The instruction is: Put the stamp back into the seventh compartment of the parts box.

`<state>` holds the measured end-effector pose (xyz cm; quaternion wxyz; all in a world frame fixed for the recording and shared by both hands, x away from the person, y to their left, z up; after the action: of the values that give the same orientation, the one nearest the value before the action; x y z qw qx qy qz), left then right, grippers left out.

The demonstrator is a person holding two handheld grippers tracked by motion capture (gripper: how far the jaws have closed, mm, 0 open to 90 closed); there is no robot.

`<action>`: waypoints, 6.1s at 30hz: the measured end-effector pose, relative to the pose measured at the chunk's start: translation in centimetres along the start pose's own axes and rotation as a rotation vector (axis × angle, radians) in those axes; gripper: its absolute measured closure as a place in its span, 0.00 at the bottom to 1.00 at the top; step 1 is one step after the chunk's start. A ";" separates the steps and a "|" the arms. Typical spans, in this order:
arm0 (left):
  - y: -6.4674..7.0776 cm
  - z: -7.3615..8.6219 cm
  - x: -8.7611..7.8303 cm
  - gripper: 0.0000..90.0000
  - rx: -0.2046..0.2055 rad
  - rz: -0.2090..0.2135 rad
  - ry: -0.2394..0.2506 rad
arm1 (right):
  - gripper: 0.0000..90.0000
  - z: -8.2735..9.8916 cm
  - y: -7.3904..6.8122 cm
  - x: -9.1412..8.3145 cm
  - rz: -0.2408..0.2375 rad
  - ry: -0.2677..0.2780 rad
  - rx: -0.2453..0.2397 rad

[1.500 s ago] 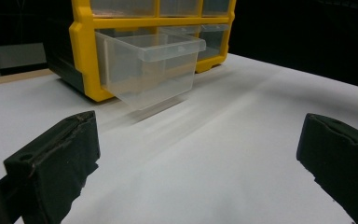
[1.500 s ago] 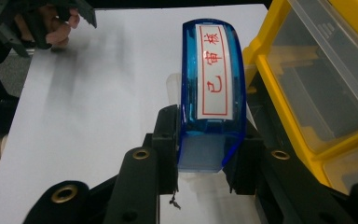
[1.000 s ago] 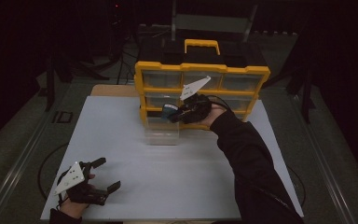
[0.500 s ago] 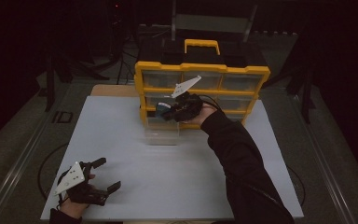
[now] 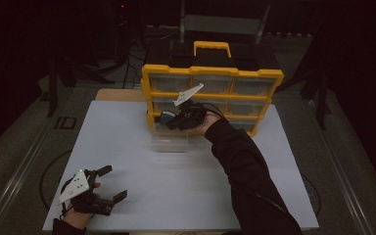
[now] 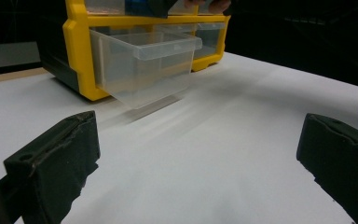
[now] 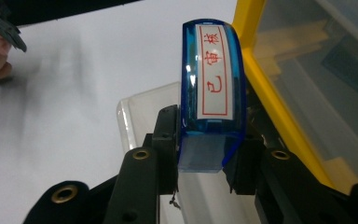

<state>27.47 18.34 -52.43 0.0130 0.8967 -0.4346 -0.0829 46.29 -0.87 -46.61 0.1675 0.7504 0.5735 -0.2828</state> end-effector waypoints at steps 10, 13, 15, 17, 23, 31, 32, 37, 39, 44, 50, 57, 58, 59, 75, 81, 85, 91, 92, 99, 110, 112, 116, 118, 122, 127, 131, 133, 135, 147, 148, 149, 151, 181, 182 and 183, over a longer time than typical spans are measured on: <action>0.1 0.0 0.0 0.00 0.000 0.004 -0.001 | 0.77 1.3 -0.2 1.6 -0.010 -0.062 0.026; 0.1 0.1 0.1 0.00 -0.002 0.005 -0.003 | 0.77 1.9 -0.3 2.0 -0.007 -0.093 0.045; 0.1 0.1 0.1 0.00 -0.004 0.006 -0.003 | 0.77 2.2 -0.3 2.2 -0.005 -0.108 0.050; 0.1 0.1 0.1 0.00 -0.004 0.006 -0.004 | 0.77 2.3 -0.1 2.4 0.008 -0.110 0.062; 0.1 0.1 0.1 0.00 -0.006 0.008 -0.003 | 0.77 2.2 0.0 2.1 0.012 -0.104 0.081; 0.1 0.1 0.1 0.00 -0.006 0.011 -0.007 | 0.53 1.4 -0.4 1.3 0.004 -0.078 0.106; 0.1 0.1 0.1 0.00 -0.006 0.010 -0.006 | 0.48 1.2 -0.5 1.3 -0.005 -0.068 0.101; 0.0 0.1 0.1 0.00 -0.007 0.009 -0.006 | 0.34 0.9 -0.9 1.0 -0.003 -0.074 0.110; 0.1 0.1 0.1 0.00 -0.007 0.009 -0.007 | 0.31 0.8 -0.9 0.9 -0.004 -0.067 0.107; 0.0 0.1 0.1 0.00 -0.007 0.007 -0.006 | 0.22 0.5 -1.4 0.7 -0.009 -0.055 0.112; 0.0 0.1 0.1 0.00 -0.006 0.006 -0.006 | 0.11 0.6 -1.9 0.5 0.000 -0.060 0.124; 0.0 0.2 0.1 0.00 -0.007 0.004 -0.007 | 0.08 1.1 -1.9 0.1 -0.003 -0.051 0.152; 0.0 0.2 0.1 0.00 -0.006 0.004 -0.008 | 0.08 1.1 -1.9 0.0 -0.016 -0.044 0.149; 0.0 0.2 0.1 0.00 -0.006 0.004 -0.008 | 0.08 1.1 -1.9 -0.1 -0.014 -0.042 0.148; -0.2 0.3 0.2 0.00 -0.008 -0.001 -0.011 | 0.08 1.9 -1.7 -2.6 0.028 -0.020 0.129; -0.2 0.3 0.2 0.00 -0.010 -0.003 -0.012 | 0.08 2.4 -1.2 -4.1 0.055 0.004 0.136; -0.2 0.3 0.2 0.00 -0.011 -0.006 -0.009 | 0.09 3.3 -1.1 -5.0 0.081 0.010 0.133; -0.2 0.3 0.2 0.00 -0.010 -0.005 -0.011 | 0.09 4.7 -0.8 -6.3 0.108 0.019 0.142; -0.2 0.3 0.2 0.00 -0.010 -0.006 -0.011 | 0.09 4.9 -0.8 -6.5 0.111 0.022 0.141; -0.3 0.2 0.2 0.00 -0.021 -0.009 -0.007 | 0.09 6.7 -0.8 -8.0 0.129 0.044 0.159; -0.3 0.2 0.2 0.00 -0.019 -0.010 -0.007 | 0.09 9.5 -1.0 -9.3 0.151 0.079 0.164; -0.3 0.2 0.2 0.00 -0.019 -0.010 -0.006 | 0.09 10.1 -1.2 -9.3 0.148 0.074 0.165; -0.3 0.2 0.2 0.00 -0.020 -0.010 -0.006 | 0.09 11.4 -1.5 -9.3 0.155 0.080 0.166; -0.3 0.2 0.2 0.00 -0.019 -0.010 -0.006 | 0.09 12.1 -1.7 -9.2 0.158 0.085 0.168; -0.3 0.2 0.2 0.00 -0.021 -0.007 -0.007 | 0.09 13.3 -2.1 -9.2 0.155 0.098 0.175; -0.3 0.2 0.1 0.00 -0.021 -0.007 -0.007 | 0.09 14.9 -2.7 -9.2 0.153 0.113 0.185; -0.3 0.2 0.1 0.00 -0.019 -0.008 -0.008 | 0.09 16.0 -3.2 -9.5 0.153 0.124 0.189; -0.3 0.2 0.1 0.00 -0.022 -0.008 -0.008 | 0.09 16.6 -3.4 -9.8 0.160 0.131 0.192; -0.3 0.3 0.1 0.00 -0.021 -0.006 -0.010 | 0.09 17.2 -3.7 -10.1 0.166 0.140 0.196; -0.3 0.3 0.2 0.00 -0.023 -0.004 -0.010 | 0.09 19.9 -4.5 -12.1 0.242 0.202 0.233; -0.3 0.3 0.2 0.00 -0.023 -0.004 -0.010 | 0.09 20.1 -4.5 -12.3 0.249 0.207 0.238; -0.3 0.3 0.2 0.00 -0.022 -0.004 -0.010 | 0.09 20.3 -4.5 -12.4 0.250 0.208 0.246; -0.3 0.3 0.2 0.00 -0.023 -0.004 -0.010 | 0.09 20.8 -4.5 -12.8 0.266 0.208 0.250; -0.3 0.4 0.2 0.00 -0.017 -0.003 -0.018 | 0.09 25.2 -5.6 -16.6 0.451 0.251 0.282; -0.3 0.4 0.2 0.00 -0.017 -0.003 -0.017 | 0.09 25.1 -5.5 -16.6 0.452 0.256 0.279; -0.3 0.4 0.2 0.00 -0.017 -0.003 -0.017 | 0.09 25.0 -5.6 -16.6 0.450 0.260 0.280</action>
<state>27.76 18.35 -52.84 0.0168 0.8965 -0.4326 -0.0943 32.13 -26.45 -55.57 0.0458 0.9044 0.3648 -0.2166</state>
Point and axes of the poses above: each handheld gripper's, and its own axes: x roughly forward along the jaws, z roughly out of its underside, y roughly to its right, the point moved 9 cm from there along x, roughly forward along the jaws, and after that the axes turned 5 degrees about y, right-handed, at the moved point
